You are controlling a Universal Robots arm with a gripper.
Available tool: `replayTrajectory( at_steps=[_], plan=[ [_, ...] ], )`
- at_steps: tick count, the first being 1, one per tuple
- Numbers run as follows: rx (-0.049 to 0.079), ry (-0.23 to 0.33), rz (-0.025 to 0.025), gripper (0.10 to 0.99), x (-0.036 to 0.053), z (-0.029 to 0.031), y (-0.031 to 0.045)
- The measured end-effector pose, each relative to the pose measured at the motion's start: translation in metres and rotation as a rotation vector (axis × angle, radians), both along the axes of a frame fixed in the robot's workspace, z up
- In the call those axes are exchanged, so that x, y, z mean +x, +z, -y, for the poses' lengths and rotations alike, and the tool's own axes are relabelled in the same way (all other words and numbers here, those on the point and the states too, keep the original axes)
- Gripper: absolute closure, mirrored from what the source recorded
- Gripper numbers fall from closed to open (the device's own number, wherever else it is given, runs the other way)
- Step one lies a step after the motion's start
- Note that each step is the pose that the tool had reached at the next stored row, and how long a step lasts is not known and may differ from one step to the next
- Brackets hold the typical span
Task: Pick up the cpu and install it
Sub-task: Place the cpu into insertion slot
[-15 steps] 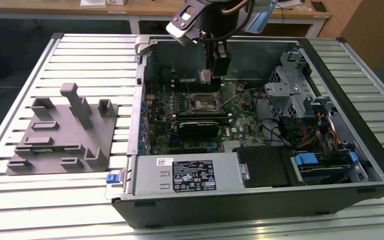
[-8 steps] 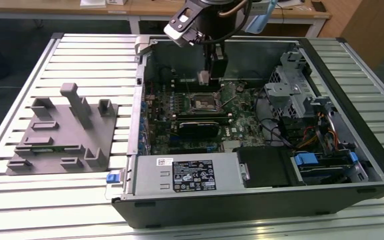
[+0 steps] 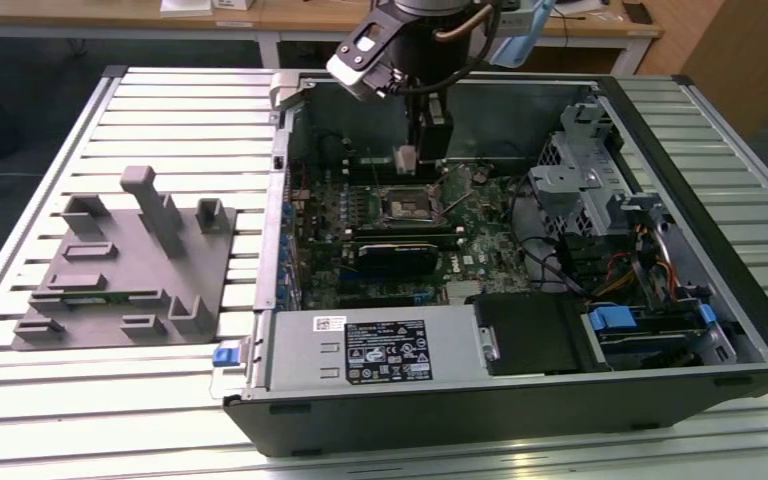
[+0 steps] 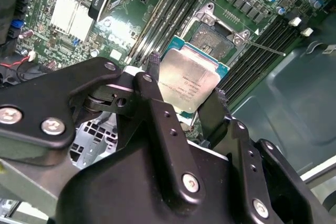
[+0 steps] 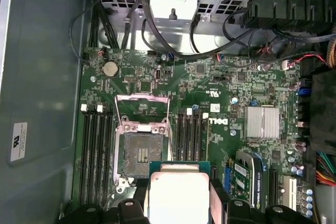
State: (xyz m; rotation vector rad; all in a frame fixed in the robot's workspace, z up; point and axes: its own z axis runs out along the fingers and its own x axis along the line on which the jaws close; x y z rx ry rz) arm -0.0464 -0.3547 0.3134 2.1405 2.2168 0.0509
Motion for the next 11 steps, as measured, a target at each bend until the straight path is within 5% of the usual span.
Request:
replayTrajectory(
  at_steps=[11],
  plan=[
    [0.0, -0.01, 0.0, 0.541, -0.0012, -0.0004, -0.0081]
  ],
)
